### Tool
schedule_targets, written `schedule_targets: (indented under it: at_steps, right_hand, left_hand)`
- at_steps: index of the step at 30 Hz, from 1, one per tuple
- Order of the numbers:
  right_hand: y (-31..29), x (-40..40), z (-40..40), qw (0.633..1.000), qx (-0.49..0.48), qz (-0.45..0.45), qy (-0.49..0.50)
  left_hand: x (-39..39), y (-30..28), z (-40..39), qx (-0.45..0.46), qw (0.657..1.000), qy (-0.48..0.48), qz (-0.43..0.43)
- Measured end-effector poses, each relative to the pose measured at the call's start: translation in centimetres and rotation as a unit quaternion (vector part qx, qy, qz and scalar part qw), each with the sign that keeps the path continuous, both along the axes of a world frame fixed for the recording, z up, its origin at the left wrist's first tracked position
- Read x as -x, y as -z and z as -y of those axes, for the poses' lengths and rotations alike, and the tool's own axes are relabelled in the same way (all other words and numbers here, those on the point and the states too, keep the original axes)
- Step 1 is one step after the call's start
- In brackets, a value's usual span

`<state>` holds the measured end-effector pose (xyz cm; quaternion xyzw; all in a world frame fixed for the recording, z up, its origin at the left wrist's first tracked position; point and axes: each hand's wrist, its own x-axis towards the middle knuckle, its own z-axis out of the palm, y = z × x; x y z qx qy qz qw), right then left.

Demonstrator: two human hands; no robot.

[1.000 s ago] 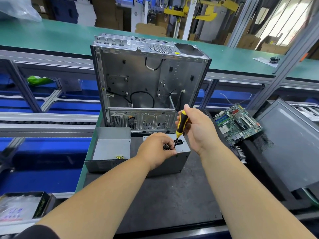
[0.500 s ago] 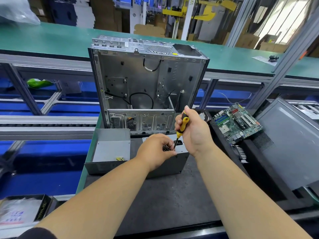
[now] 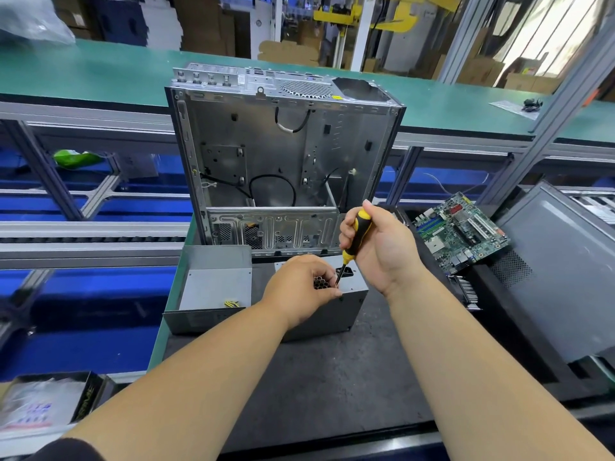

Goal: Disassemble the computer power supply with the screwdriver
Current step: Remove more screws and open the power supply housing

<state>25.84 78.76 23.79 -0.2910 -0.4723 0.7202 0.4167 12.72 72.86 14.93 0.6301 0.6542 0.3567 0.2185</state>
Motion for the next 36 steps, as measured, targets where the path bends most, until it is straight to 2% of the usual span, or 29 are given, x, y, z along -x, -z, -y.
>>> schedule_targets:
  at_steps: [12, 18, 22, 26, 32, 36]
  right_hand:
    - [0.7, 0.5, 0.4, 1.000, -0.005, -0.003, 0.010]
    - [-0.2, -1.0, -0.6, 0.994, -0.021, 0.094, 0.044]
    - [-0.3, -0.6, -0.5, 0.999, -0.002, 0.048, 0.012]
    - [0.4, 0.4, -0.2, 1.000, 0.000, -0.012, 0.020]
    - [0.9, 0.1, -0.2, 0.999, -0.037, -0.004, 0.000]
    - [1.2, -0.3, -0.4, 1.000, -0.008, -0.023, 0.015]
  left_hand:
    - [0.1, 0.0, 0.1, -0.002, 1.000, 0.008, 0.005]
    - [0.0, 0.0, 0.0, 0.005, 1.000, 0.002, -0.003]
    - [0.0, 0.0, 0.1, 0.007, 1.000, 0.002, -0.002]
    - [0.0, -0.1, 0.1, 0.003, 1.000, 0.007, 0.007]
    - [0.0, -0.1, 0.1, -0.003, 1.000, 0.008, 0.011]
    - [0.0, 0.1, 0.1, -0.005, 1.000, 0.004, 0.015]
